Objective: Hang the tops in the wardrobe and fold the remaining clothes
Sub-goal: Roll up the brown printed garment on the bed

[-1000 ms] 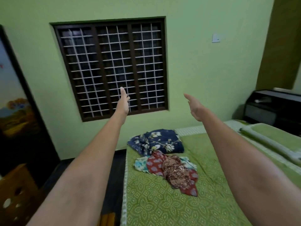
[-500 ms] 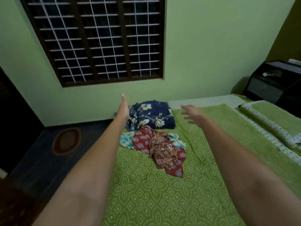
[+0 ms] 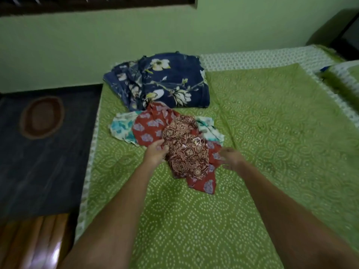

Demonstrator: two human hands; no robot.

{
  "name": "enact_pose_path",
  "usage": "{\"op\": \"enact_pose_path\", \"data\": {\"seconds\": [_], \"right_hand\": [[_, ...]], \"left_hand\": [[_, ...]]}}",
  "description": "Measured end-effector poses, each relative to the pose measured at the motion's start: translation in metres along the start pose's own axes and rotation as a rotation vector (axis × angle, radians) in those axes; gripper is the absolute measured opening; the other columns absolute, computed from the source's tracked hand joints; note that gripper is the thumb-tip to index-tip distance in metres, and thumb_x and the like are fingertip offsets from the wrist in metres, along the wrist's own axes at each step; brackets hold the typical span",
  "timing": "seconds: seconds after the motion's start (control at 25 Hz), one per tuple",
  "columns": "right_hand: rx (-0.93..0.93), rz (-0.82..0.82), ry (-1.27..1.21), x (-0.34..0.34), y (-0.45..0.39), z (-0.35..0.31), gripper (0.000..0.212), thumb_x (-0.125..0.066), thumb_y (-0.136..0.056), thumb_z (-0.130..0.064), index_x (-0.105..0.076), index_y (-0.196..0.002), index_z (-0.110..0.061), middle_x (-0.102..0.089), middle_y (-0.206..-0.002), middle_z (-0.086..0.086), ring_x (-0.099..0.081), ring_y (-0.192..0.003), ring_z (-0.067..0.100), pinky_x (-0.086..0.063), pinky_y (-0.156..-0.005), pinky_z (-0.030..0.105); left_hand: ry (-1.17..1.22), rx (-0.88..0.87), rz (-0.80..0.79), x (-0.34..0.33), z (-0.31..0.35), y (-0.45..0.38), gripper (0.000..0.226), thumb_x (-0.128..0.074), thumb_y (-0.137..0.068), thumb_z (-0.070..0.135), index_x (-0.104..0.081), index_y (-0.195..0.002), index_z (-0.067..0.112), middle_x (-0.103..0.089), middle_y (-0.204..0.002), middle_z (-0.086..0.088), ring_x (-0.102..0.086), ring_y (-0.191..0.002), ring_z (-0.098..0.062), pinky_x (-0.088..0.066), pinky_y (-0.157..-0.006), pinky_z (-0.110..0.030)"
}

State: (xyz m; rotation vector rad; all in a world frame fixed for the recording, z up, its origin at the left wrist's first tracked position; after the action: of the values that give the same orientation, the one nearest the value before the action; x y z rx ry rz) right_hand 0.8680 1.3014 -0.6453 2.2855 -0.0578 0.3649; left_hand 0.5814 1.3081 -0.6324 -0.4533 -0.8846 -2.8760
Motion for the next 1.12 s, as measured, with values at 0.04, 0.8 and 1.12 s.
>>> {"op": "enact_pose_path", "data": {"seconds": [0.04,0.8,1.12], "right_hand": [[-0.028,0.002,-0.040,-0.009,-0.031,0.021,0.015,-0.051,-0.097,-0.008,-0.050,-0.111,-0.011,-0.055,-0.103,0.010,-0.055,-0.071,0.016,-0.048,-0.055,0.024],[0.128,-0.347,-0.292,-0.078,-0.042,-0.060,0.021,-0.057,-0.088,0.001,-0.065,-0.106,0.008,-0.069,-0.099,0.022,-0.064,-0.092,0.035,-0.052,-0.087,0.044],[0.488,-0.373,0.232,0.011,0.224,-0.205,0.023,-0.070,-0.083,-0.028,-0.072,-0.085,-0.005,-0.071,-0.088,0.011,-0.066,-0.086,0.026,-0.051,-0.092,0.042]], "left_hand": [[-0.100,-0.005,-0.027,-0.018,-0.025,-0.029,0.044,-0.059,-0.092,0.010,-0.050,-0.135,0.017,-0.040,-0.147,-0.011,-0.057,-0.109,-0.027,-0.049,-0.091,-0.040],[-0.072,-0.206,-0.169,-0.089,0.012,-0.047,0.054,-0.065,-0.088,0.010,-0.046,-0.137,0.021,-0.054,-0.133,-0.005,-0.061,-0.111,-0.026,-0.055,-0.086,-0.042],[-0.666,-0.352,-0.158,0.067,0.198,0.190,0.043,-0.074,-0.079,0.039,-0.064,-0.108,0.010,-0.065,-0.104,0.002,-0.061,-0.101,-0.018,-0.045,-0.076,-0.028]]}}
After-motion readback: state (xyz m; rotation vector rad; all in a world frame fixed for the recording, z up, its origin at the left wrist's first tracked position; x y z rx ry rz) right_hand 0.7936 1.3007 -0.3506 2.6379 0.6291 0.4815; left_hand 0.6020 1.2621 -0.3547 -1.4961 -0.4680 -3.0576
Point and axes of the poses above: each hand's wrist, its own y-axis away from the middle knuckle, its own x-axis out of the back of the hand, z = x × y, the point moved 8 cm from there along -y, towards the middle knuckle
